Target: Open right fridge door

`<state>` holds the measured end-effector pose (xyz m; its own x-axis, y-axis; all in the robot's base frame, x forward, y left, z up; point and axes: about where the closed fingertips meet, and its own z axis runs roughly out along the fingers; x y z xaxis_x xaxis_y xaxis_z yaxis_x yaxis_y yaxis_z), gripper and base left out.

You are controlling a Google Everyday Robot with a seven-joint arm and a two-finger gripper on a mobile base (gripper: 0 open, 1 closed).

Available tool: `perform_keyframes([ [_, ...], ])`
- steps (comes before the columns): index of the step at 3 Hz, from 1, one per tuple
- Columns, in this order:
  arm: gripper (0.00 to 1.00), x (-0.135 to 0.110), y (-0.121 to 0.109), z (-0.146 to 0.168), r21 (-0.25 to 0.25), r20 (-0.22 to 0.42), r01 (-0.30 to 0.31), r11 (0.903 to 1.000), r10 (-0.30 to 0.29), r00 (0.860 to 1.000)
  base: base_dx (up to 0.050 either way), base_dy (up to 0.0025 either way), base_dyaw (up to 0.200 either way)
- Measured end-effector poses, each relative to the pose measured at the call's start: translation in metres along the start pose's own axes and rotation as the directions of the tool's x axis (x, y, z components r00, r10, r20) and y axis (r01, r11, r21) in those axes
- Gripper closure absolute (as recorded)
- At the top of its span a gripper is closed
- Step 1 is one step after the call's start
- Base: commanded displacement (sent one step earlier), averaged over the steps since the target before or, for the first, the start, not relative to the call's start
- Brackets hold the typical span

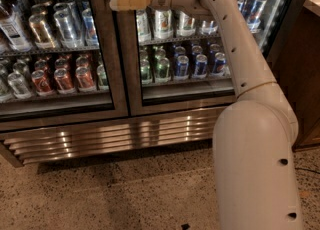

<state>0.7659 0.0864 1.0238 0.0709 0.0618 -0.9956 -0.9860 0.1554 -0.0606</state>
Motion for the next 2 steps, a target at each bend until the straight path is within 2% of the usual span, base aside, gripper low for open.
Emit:
perform_keyframes([
  [1, 0.17, 0.0000, 0.0000, 0.0000, 0.000, 0.000, 0.000, 1.0000, 0.000, 1.000, 0.000, 0.00000, 0.000],
  [2, 0.42, 0.0000, 0.0000, 0.0001, 0.000, 0.000, 0.000, 1.0000, 0.000, 1.000, 0.000, 0.00000, 0.000],
])
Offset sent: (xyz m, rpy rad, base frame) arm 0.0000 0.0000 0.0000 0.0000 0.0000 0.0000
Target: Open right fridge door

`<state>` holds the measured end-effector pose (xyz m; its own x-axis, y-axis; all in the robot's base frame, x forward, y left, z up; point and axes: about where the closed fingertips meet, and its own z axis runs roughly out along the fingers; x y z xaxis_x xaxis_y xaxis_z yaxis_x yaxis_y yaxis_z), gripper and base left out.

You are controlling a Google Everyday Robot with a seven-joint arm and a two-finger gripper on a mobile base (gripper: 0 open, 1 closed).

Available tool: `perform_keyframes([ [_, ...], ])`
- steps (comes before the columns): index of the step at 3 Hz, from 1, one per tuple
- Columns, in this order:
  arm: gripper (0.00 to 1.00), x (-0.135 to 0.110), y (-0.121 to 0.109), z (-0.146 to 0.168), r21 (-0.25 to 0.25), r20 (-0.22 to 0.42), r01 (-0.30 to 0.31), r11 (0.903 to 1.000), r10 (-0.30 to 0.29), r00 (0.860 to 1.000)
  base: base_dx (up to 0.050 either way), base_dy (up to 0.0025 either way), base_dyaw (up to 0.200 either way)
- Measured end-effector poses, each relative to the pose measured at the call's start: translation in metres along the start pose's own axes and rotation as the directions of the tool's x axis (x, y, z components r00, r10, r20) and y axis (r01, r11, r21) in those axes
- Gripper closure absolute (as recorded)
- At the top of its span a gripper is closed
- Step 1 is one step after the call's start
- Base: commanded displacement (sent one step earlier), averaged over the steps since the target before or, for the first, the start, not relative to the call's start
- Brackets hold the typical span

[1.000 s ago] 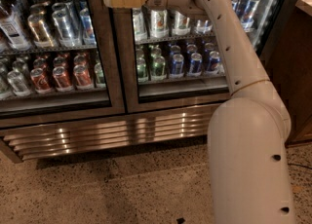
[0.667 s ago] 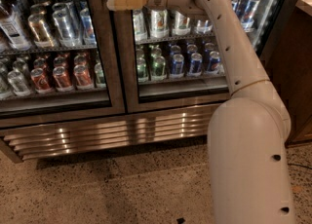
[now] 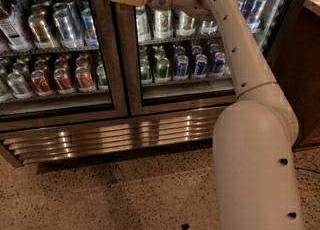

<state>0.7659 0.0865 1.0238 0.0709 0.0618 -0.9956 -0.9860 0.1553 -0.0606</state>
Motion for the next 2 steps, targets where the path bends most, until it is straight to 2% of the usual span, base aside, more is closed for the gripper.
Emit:
perform_keyframes([
  [2, 0.89, 0.0000, 0.0000, 0.0001, 0.000, 0.000, 0.000, 1.0000, 0.000, 1.000, 0.000, 0.00000, 0.000],
])
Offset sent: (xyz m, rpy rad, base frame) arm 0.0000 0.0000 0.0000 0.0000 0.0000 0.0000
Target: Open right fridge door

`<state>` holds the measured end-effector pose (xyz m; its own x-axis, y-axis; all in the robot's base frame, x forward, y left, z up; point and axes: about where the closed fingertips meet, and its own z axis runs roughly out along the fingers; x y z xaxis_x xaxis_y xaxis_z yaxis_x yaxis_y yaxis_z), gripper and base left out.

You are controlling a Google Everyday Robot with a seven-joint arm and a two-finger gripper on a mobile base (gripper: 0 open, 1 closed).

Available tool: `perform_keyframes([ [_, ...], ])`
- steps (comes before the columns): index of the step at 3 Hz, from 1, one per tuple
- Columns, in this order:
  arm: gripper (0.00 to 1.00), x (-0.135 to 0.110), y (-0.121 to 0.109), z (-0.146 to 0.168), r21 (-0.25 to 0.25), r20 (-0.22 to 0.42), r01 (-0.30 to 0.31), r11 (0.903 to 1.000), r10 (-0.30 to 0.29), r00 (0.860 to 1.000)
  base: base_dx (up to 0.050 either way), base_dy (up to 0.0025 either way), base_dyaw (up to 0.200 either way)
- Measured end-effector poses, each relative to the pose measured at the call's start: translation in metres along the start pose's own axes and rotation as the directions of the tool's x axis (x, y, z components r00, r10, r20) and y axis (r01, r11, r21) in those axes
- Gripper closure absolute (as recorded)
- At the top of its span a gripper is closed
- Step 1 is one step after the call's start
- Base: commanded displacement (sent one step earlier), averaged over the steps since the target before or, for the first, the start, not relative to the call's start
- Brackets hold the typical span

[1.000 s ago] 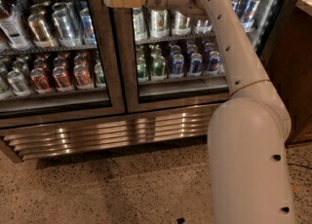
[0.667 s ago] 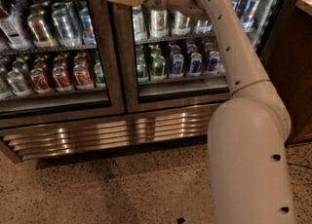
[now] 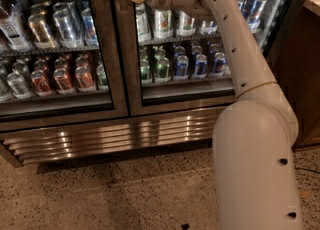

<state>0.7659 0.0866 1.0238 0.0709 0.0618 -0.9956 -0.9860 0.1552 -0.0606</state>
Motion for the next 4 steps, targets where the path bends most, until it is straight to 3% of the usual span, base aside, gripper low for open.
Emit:
perform_keyframes([
  [1, 1.00, 0.0000, 0.0000, 0.0001, 0.000, 0.000, 0.000, 1.0000, 0.000, 1.000, 0.000, 0.00000, 0.000],
  [2, 1.00, 0.0000, 0.0000, 0.0001, 0.000, 0.000, 0.000, 1.0000, 0.000, 1.000, 0.000, 0.00000, 0.000],
  [4, 0.57, 0.0000, 0.0000, 0.0001, 0.000, 0.000, 0.000, 1.0000, 0.000, 1.000, 0.000, 0.00000, 0.000],
])
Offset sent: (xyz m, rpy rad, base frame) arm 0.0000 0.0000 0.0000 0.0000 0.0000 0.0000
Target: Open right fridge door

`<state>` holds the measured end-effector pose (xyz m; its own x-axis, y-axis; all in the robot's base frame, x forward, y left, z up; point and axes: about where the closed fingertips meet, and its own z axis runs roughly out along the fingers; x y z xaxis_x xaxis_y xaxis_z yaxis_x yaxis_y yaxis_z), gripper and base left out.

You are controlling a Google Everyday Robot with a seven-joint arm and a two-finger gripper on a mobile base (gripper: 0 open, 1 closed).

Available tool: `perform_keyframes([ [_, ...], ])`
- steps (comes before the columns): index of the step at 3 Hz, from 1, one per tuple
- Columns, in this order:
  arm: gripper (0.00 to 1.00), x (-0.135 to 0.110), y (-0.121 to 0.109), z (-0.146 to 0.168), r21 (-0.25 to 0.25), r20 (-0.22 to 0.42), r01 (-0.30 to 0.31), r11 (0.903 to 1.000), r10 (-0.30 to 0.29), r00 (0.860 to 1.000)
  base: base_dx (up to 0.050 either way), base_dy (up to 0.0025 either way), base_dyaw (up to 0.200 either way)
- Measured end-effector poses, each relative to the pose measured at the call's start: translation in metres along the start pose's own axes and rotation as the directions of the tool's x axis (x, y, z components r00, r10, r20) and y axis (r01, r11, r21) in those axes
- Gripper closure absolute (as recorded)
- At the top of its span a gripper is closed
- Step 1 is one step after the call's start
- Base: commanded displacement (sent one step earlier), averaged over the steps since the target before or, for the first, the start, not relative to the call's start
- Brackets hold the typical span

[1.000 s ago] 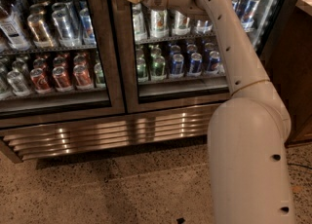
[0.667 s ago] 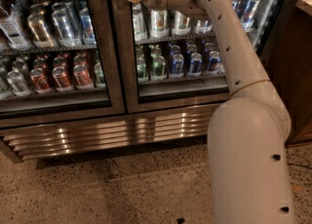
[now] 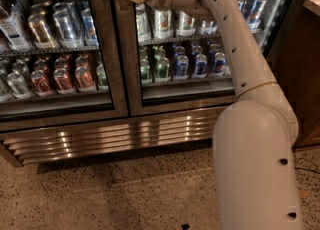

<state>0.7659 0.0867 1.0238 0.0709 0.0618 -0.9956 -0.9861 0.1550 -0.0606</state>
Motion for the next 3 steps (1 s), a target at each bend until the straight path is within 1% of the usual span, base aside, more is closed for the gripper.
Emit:
perform_keyframes([
  [1, 0.36, 0.0000, 0.0000, 0.0000, 0.000, 0.000, 0.000, 1.0000, 0.000, 1.000, 0.000, 0.00000, 0.000],
  [2, 0.10, 0.0000, 0.0000, 0.0001, 0.000, 0.000, 0.000, 1.0000, 0.000, 1.000, 0.000, 0.00000, 0.000],
  [3, 0.00, 0.0000, 0.0000, 0.0001, 0.000, 0.000, 0.000, 1.0000, 0.000, 1.000, 0.000, 0.00000, 0.000],
])
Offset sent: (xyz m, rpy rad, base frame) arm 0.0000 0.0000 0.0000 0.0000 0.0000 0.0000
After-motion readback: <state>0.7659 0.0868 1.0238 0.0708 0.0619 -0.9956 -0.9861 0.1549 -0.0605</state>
